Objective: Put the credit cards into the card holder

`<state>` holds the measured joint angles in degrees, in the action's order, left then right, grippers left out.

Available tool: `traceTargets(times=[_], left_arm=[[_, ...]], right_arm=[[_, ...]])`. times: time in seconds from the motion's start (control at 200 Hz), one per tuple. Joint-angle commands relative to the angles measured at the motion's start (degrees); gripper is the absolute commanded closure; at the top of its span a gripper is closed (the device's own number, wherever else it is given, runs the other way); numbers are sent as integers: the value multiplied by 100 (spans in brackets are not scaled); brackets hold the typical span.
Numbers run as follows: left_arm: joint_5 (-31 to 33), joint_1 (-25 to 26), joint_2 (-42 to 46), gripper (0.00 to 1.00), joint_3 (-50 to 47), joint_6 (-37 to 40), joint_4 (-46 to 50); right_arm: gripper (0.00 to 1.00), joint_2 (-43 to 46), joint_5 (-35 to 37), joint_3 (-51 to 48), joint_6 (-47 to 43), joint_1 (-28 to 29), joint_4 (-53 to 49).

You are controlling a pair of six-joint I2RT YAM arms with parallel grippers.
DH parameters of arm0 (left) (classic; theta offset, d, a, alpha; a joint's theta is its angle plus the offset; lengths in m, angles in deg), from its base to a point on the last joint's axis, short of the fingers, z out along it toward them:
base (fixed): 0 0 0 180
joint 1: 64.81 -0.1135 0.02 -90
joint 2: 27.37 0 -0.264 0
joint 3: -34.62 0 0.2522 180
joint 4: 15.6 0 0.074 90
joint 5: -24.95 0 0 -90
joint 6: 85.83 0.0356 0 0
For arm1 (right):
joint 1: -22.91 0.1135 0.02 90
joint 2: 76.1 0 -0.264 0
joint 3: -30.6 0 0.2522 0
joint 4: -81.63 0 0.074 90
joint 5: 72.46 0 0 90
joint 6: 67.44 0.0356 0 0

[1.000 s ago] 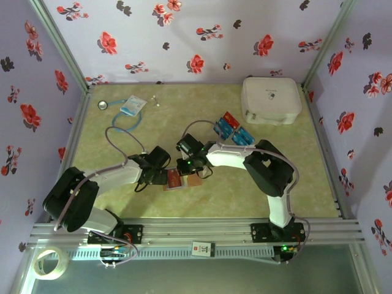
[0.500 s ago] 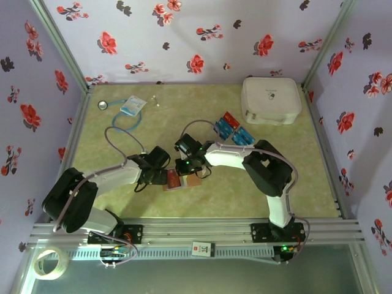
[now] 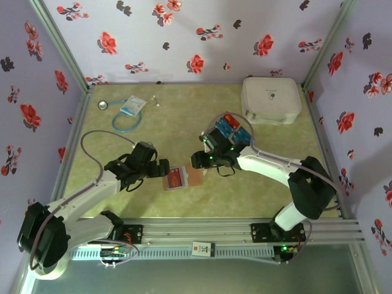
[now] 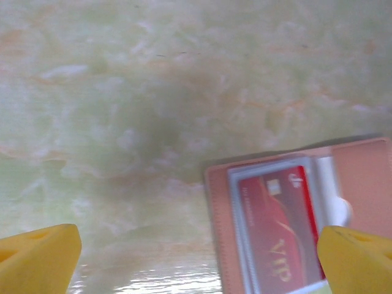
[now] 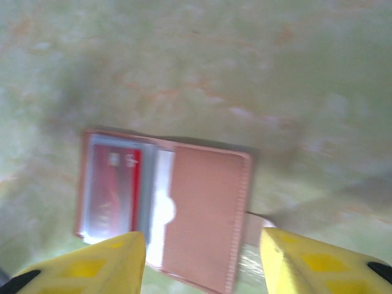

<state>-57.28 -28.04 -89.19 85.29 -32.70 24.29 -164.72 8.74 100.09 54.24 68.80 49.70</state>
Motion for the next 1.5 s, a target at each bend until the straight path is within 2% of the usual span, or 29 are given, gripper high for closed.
traceTargets(times=[0.0,0.165,0.275,0.495,0.56,1.035,1.495], left_arm=[[-692,-61,68,0,-259,61,-505],[-929,-69,-222,0,-404,-23,-806],[-1105,-65,-477,0,-472,-40,-1007],[-1420,-65,-893,0,-577,-119,-1556],[-1472,-65,-1045,0,-573,-133,-1670],[-1577,-48,-1549,0,-516,-115,-1971],[-1772,-40,-614,0,-344,-299,-1929]], right_arm=[[48,40,300,-269,12,-86,-83],[49,-174,284,-396,29,-108,127],[55,-333,282,-437,18,-117,254],[94,-446,135,-556,66,-124,454],[98,-433,29,-630,151,-124,559],[100,-301,-210,-1000,572,-85,1083],[100,-440,-253,-862,548,-86,1090]])
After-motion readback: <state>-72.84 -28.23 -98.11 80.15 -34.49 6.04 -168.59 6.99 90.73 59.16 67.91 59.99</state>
